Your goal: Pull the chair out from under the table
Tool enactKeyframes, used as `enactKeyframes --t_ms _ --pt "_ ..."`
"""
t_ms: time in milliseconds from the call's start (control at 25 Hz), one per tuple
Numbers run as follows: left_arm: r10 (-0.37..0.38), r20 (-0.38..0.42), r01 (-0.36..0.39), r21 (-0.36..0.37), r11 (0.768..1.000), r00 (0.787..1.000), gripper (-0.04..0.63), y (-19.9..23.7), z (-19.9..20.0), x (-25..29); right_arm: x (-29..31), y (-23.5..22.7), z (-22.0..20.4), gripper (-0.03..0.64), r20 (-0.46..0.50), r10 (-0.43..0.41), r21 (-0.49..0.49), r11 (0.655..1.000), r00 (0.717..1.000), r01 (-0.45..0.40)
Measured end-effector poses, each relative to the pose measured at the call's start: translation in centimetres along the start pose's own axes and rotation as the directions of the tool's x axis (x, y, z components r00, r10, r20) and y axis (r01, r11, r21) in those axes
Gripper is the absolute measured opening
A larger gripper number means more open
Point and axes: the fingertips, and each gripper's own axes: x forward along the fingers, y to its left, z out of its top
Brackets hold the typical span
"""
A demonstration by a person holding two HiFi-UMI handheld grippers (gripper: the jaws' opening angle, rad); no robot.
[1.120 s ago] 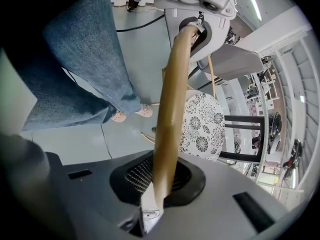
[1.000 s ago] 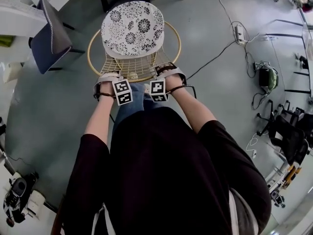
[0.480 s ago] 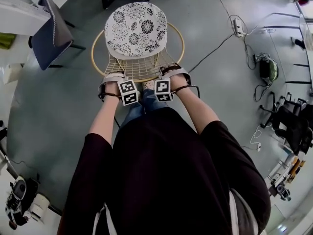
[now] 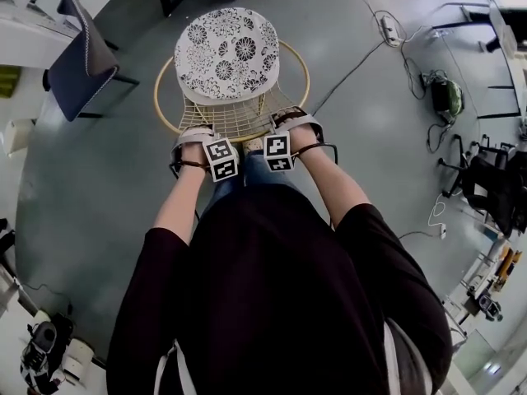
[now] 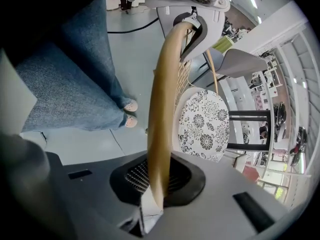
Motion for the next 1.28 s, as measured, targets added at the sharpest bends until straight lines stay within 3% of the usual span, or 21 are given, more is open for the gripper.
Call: enactKeyframes --t_ms 280,800,960,1120,1280 --pt "-0.029 0.017 0.029 0.002 1.0 0.999 0.037 0.9 -0.6 4.6 4.3 -0.3 0.3 0.038 0.003 0.017 -0.002 1.0 1.0 -0.017" --pt "-0.052 0.038 0.053 -0.028 0.998 0.998 0.049 -0.2 -0.4 4.1 3.9 0.4 0.6 0.038 0.021 0.009 -0.025 1.0 1.0 -0.009" --pt "-0.071 0.129 0.089 -0.135 0.987 0.989 0.171 0.0 0.5 3.0 3.2 0.0 0.4 0.04 0.077 0.012 0.086 0.996 0.997 -0.019" --pt "-0.038 0.247 0.1 -0.244 0.965 0.968 0.175 0.7 1.0 0.2 1.4 -0.6 0.0 0.097 0.146 0.01 0.213 0.976 0.989 -0.041" --pt "-0.026 0.291 0.115 -0.294 0.949 0.956 0.139 0.7 0.5 -2.6 -0.6 -0.4 -0.9 0.102 0.212 0.021 0.311 0.946 0.977 -0.088"
